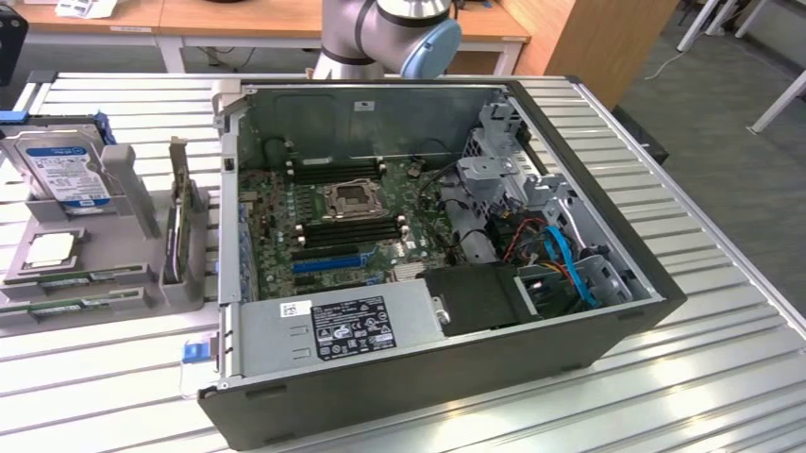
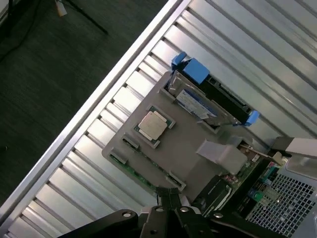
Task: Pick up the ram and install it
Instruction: 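Pick up the ram and move it above insertion slot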
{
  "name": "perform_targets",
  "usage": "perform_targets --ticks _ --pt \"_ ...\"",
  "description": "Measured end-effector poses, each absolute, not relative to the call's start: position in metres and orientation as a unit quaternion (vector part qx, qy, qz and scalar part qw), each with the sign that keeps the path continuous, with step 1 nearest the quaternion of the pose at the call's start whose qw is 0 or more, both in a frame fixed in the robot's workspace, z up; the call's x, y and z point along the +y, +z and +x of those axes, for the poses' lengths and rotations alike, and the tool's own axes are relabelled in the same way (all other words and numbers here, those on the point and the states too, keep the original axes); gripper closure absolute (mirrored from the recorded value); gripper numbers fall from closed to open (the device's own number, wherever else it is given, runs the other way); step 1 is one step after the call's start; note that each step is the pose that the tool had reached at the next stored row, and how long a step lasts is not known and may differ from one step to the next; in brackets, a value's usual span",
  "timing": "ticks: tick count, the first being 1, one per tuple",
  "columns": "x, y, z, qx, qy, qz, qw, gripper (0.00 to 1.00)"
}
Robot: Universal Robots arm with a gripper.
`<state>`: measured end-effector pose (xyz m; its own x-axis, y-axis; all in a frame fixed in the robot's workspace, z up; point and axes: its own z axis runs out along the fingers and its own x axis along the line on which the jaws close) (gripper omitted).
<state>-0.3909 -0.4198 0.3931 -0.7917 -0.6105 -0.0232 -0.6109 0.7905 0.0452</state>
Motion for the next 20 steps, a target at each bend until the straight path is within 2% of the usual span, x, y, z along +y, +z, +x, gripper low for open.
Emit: perform_targets --ticks 20 --pt "-0.4198 0.393 -0.3909 0.887 0.025 -0.461 0.0 0.9"
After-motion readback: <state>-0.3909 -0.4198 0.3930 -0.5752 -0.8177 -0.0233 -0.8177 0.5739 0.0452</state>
